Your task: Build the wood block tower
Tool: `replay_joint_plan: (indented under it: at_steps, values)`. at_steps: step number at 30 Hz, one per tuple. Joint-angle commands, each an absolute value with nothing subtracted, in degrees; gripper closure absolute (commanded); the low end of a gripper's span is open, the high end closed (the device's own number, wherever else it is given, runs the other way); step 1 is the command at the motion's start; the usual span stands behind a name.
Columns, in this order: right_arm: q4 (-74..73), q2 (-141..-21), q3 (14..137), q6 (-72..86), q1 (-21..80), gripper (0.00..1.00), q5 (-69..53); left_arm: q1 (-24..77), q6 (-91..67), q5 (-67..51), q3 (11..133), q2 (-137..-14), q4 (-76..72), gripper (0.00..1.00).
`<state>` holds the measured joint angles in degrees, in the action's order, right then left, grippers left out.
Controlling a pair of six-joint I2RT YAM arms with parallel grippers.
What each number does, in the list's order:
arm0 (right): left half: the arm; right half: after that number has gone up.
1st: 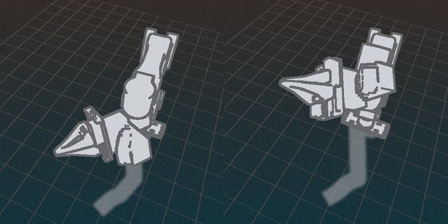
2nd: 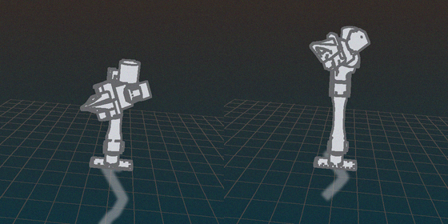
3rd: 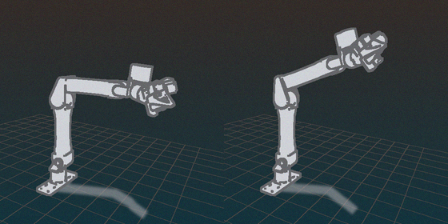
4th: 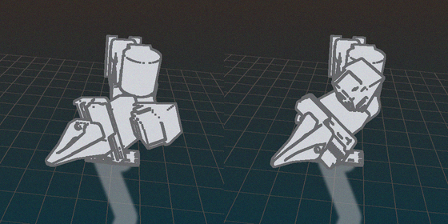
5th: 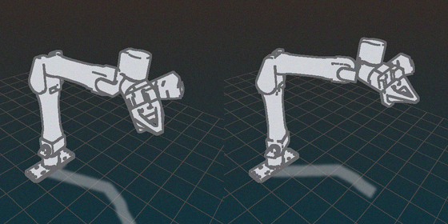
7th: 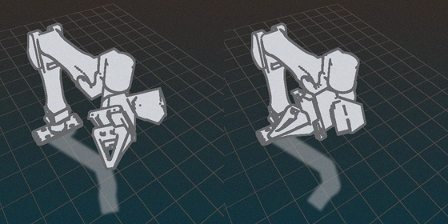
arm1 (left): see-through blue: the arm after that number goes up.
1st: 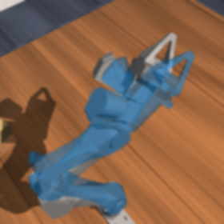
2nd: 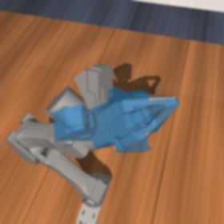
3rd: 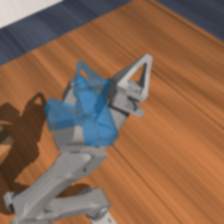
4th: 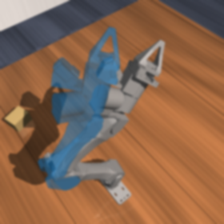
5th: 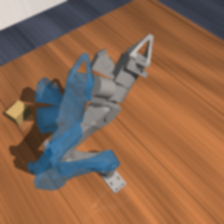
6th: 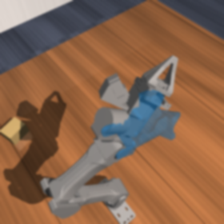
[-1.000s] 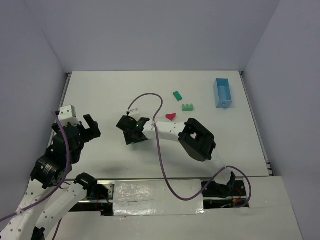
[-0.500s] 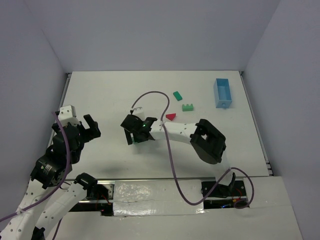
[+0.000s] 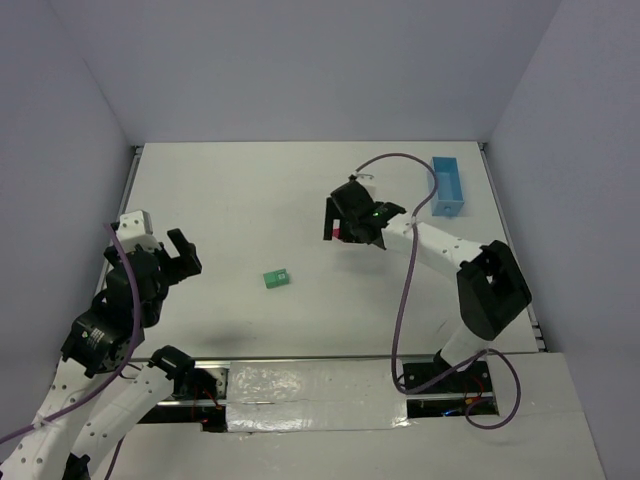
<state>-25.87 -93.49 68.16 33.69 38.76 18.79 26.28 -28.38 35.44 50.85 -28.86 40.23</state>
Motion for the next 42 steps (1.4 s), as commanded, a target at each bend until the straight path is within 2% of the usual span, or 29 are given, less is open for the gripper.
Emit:
replay_joint_plan:
  at_steps: [1,11,20,26,28,32,38,42]
  values:
    - [-24.78,-94.12,68.64,28.31,33.42,0.00,17.58,26.19,-27.16,35.59,50.71,-29.88,37.88,0.01]
    - [-25.49,-105.81,78.38,19.70,21.11,0.02,15.21,26.19,-26.90,34.54,50.63,-32.69,37.62,0.01]
    - [-24.96,-115.65,84.54,13.88,18.20,0.06,9.68,26.10,-26.02,32.96,50.71,-36.12,37.09,0.00]
    - [-26.45,-117.86,87.62,13.18,17.75,0.13,8.35,26.19,-25.84,32.52,50.63,-36.83,37.00,0.00]
    - [-26.98,-118.12,88.41,12.57,17.58,0.21,8.44,26.10,-25.58,32.26,50.62,-37.09,36.83,0.00]
    - [-27.24,-117.78,88.59,11.78,17.67,0.45,8.52,26.10,-25.49,31.90,50.54,-37.35,36.74,0.00]
    - [-26.20,-113.74,86.14,12.21,17.58,0.56,9.40,26.10,-25.58,31.55,50.62,-37.62,36.74,0.01]
    - [-23.03,-102.53,78.52,11.78,19.24,0.57,6.78,26.10,-26.27,30.59,51.33,-37.18,36.65,0.00]
